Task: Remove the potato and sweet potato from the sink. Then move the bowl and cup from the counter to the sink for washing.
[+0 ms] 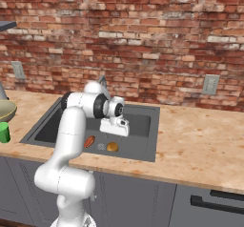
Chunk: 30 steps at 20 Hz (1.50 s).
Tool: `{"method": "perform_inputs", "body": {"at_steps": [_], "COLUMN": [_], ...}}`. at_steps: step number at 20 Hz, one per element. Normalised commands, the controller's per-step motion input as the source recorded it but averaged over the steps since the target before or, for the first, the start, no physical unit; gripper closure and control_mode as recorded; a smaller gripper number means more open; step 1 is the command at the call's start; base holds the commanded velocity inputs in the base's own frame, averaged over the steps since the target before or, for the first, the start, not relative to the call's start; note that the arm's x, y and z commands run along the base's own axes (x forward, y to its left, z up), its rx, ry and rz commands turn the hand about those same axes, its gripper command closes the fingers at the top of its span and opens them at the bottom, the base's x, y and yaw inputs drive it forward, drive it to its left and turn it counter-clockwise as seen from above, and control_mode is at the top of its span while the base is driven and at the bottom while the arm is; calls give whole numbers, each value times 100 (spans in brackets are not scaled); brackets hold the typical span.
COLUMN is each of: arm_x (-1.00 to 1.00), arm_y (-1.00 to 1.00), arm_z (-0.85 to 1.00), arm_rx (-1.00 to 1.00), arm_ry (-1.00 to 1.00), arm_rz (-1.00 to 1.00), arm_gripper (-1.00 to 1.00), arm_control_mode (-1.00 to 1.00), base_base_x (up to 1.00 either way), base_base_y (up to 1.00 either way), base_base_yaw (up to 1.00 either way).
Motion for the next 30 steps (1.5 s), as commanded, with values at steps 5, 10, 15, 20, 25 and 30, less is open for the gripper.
{"method": "perform_inputs", "body": {"at_steps": [5,10,15,20,25,30], "arm_x": [0,-3,-4,-7,-8,-6], "arm_y": [0,0,0,0,0,0], "arm_z": [-17,-6,0,-2,-7,-11], "arm_rx": [0,0,1,0,0,0], "arm_ry": [-4,-4,-5,-11,-15,-17], "arm_rz": [0,0,0,0,0,0], "arm_gripper": [-100,-100,-100,-100,-100,-100], "arm_control_mode": [-100,-100,-100,-100,-100,-100], "base_base_x": [0,0,0,0,0,0], "base_base_y": [0,0,0,0,0,0], "base_base_yaw": [0,0,0,0,0,0]}}
